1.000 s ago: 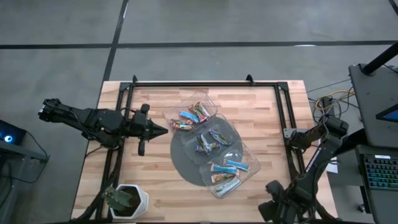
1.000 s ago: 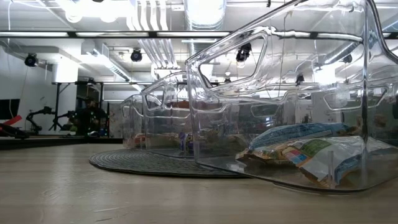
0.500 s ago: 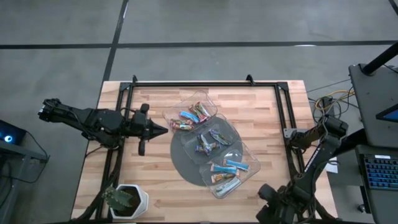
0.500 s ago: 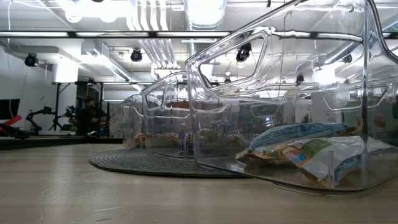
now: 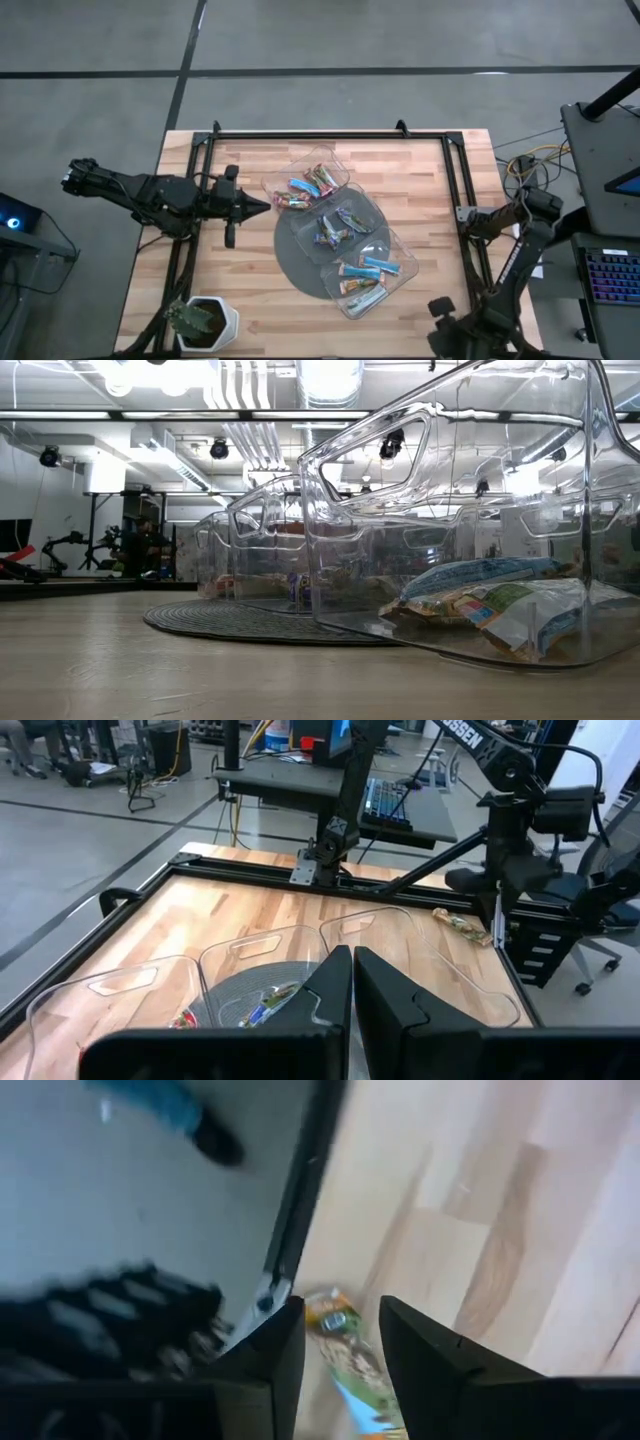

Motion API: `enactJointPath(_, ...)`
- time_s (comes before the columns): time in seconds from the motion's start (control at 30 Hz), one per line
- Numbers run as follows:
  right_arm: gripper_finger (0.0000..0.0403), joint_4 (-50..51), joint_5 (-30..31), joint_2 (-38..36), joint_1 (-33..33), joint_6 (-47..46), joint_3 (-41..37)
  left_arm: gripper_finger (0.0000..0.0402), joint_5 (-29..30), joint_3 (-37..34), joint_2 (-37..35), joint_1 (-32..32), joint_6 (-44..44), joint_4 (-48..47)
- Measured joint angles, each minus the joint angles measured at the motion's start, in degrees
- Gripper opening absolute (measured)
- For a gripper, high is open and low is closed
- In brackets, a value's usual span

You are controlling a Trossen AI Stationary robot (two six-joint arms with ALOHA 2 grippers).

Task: Pick and place Granola Bars by type
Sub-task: Put the yellow granola bar into the bottom transparent bin

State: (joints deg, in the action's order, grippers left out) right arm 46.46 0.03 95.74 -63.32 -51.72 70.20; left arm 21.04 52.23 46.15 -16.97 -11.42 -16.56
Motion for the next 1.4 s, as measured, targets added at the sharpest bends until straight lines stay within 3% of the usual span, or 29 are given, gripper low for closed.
enactJointPath(0.13,0.0129,0.0,-0.4,0.0,-2.3,13.8,-0.3,0.0,0.5,0.0,0.0,0.0,0.0,0.0)
enactJointPath(0.23,0.0138,-0.2,-0.5,0.0,-3.8,19.1,-0.5,0.0,2.0,0.0,0.0,0.0,0.0,0.0)
enactJointPath(0.67,0.0203,-0.4,-3.7,0.0,-4.7,17.2,-7.9,0.0,6.0,0.0,0.0,0.0,-0.6,0.0)
enactJointPath(0.93,0.0208,-0.5,-3.5,0.0,-4.7,18.5,-12.4,0.0,6.1,-0.1,0.0,0.0,-0.7,0.0)
enactJointPath(1.4,0.0208,-3.3,-5.0,0.0,-4.7,22.2,-13.3,0.0,7.4,-0.1,0.0,0.0,-0.8,0.0)
